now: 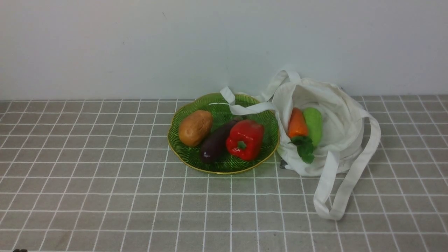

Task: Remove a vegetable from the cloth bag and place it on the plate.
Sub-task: Use the right arm to grab a chayote from the bag

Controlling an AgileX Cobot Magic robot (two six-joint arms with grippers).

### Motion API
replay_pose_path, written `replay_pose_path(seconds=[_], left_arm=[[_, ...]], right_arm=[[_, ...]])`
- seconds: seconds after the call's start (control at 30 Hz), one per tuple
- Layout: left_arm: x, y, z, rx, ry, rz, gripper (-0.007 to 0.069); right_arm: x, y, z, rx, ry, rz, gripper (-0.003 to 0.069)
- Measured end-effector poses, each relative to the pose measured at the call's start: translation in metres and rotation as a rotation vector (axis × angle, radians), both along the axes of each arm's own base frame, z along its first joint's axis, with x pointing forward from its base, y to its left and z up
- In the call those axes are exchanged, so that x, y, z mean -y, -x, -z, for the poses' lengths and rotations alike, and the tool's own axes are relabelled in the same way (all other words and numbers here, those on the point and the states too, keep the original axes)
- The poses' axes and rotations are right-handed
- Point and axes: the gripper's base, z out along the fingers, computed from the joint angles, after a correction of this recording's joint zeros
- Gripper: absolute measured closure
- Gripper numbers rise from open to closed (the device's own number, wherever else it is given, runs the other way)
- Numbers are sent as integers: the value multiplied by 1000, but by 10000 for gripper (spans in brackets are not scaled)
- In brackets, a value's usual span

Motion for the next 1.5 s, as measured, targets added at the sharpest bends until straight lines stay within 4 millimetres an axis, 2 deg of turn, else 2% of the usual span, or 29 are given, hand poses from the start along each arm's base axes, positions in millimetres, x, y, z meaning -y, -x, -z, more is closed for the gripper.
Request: replay_pose_path(seconds=[0.07, 0.17, 0.2, 0.23, 0.27, 0.37, 0.43, 0.53, 0.63, 0.7, 0.73, 0.9, 0.97, 1.0, 1.03, 1.07, 1.17, 1.27, 1.33, 1.5], left_arm=[[0, 0, 0, 0, 0, 0, 629], [0, 0, 0, 0, 0, 0, 629], [0, 0, 0, 0, 0, 0, 629], [0, 0, 0, 0, 0, 0, 629], [0, 0, 0, 0, 0, 0, 629], [0, 0, 0, 0, 0, 0, 629], [0, 0, 0, 0, 0, 0, 629], [0, 0, 0, 0, 0, 0, 629], [0, 0, 0, 0, 0, 0, 629], [0, 0, 0, 0, 0, 0, 629], [0, 0, 0, 0, 0, 0, 629], [0, 0, 0, 0, 0, 0, 629], [0, 0, 0, 0, 0, 0, 629], [0, 0, 0, 0, 0, 0, 629], [0, 0, 0, 0, 0, 0, 629], [0, 0, 0, 0, 0, 0, 629], [0, 0, 0, 0, 0, 0, 629], [0, 0, 0, 0, 0, 0, 629], [0, 0, 0, 0, 0, 0, 629], [0, 0, 0, 0, 0, 0, 629]], right_arm=[[-1, 1, -3, 8, 39, -10, 673], [-1, 7, -41, 118, 227, -28, 673], [-1, 7, -44, 125, 238, -28, 673], [-1, 9, -66, 162, 320, -25, 673], [-1, 8, -78, 164, 365, -24, 673], [-2, -11, -100, 44, 499, -71, 673], [-3, -20, -102, -26, 529, -100, 673], [-7, -63, -95, -335, 614, -245, 671], [-10, -103, -86, -519, 653, -361, 669], [-12, -128, -81, -580, 664, -409, 669], [-14, -149, -75, -620, 666, -446, 669], [-23, -215, -55, -697, 656, -531, 655], [-34, -244, -47, -704, 666, -564, 638], [-35, -245, -44, -713, 665, -571, 638], [-40, -253, -44, -702, 668, -578, 631], [-51, -275, -38, -702, 666, -595, 612], [-72, -310, -24, -719, 634, -611, 568], [-85, -335, -11, -742, 629, -620, 531], [-94, -363, 4, -797, 630, -627, 474], [-96, -398, 14, -889, 681, -614, 393]])
